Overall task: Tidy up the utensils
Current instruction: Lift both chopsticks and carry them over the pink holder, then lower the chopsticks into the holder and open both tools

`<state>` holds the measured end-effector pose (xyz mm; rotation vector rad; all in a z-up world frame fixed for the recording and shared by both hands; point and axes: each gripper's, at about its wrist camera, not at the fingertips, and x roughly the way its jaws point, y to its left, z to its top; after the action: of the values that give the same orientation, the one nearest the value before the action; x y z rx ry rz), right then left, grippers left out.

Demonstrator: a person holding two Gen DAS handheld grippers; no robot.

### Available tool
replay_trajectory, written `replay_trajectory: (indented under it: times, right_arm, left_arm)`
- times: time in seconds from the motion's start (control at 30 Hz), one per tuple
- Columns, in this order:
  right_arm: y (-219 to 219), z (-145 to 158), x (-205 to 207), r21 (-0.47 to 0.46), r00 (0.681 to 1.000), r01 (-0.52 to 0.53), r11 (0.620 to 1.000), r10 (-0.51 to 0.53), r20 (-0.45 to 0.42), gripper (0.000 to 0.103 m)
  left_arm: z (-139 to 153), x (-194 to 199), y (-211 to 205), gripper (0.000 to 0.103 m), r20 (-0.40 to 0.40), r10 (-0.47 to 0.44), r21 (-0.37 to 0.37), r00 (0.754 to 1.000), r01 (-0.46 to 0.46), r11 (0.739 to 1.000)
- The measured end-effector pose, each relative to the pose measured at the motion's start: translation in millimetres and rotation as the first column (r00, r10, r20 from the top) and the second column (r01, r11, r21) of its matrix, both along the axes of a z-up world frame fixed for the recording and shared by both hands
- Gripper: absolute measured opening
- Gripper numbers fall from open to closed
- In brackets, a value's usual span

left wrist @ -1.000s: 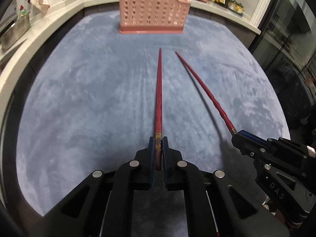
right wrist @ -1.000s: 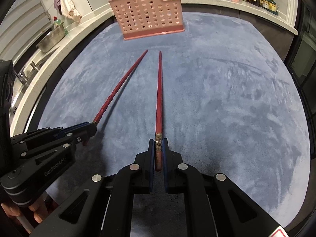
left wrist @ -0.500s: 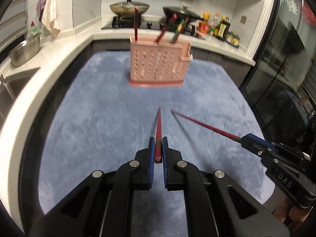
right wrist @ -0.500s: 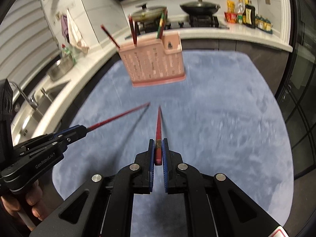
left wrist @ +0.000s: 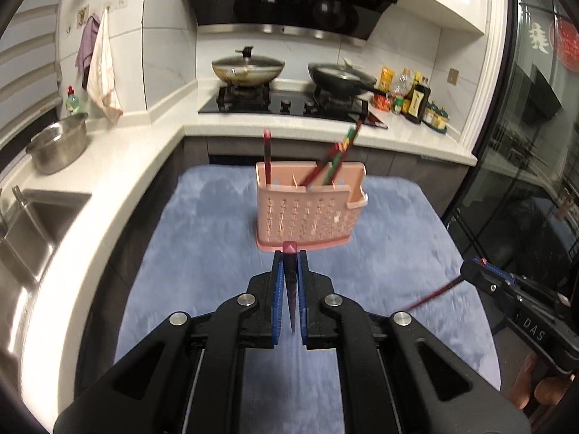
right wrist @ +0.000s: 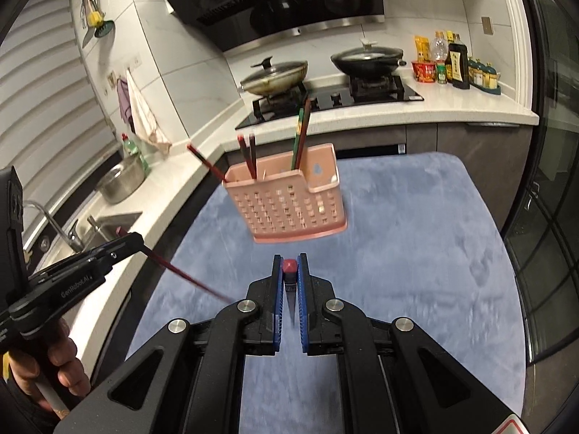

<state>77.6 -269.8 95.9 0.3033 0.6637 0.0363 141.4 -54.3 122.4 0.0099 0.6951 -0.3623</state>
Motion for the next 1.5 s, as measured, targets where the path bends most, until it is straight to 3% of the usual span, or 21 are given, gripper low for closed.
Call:
replay_trajectory:
  times: [0.4, 0.67, 0.93, 1.5]
  right_arm:
    - [-25.5, 66.0, 43.9, 0.042, 0.986, 0.036, 0.998, -0.042, 0.163, 0.007]
    - [-37.8, 122.1, 85.0, 0.033, 0.952, 0.057, 0.998, -0.064, 0.300, 0.007]
    - [-37.1, 129.9, 140.6, 0.013, 0.944, 0.071, 0.997, -0.071, 0.321, 0.007]
    - [-27.5, 52.3, 205.8, 0.000, 0.988, 0.044, 0.999, -0.043, 0.147, 0.007]
  left_arm:
    - [86.4, 47.0, -8.6, 0.007, 0.161, 0.005, -0.057, 0.987, 0.004, 0.998]
    - [141.4, 80.0, -21.1, 0.007, 0.289, 0.016, -0.067, 0.957, 0.004, 0.998]
    - [124.7, 124.2, -33.9, 0.007, 0.256, 0.031, -0.034, 0.966, -0.023, 0.999]
    - [59.3, 169.6, -35.7, 0.007, 0.119, 0.048, -0.003, 0.992, -0.048, 0.999]
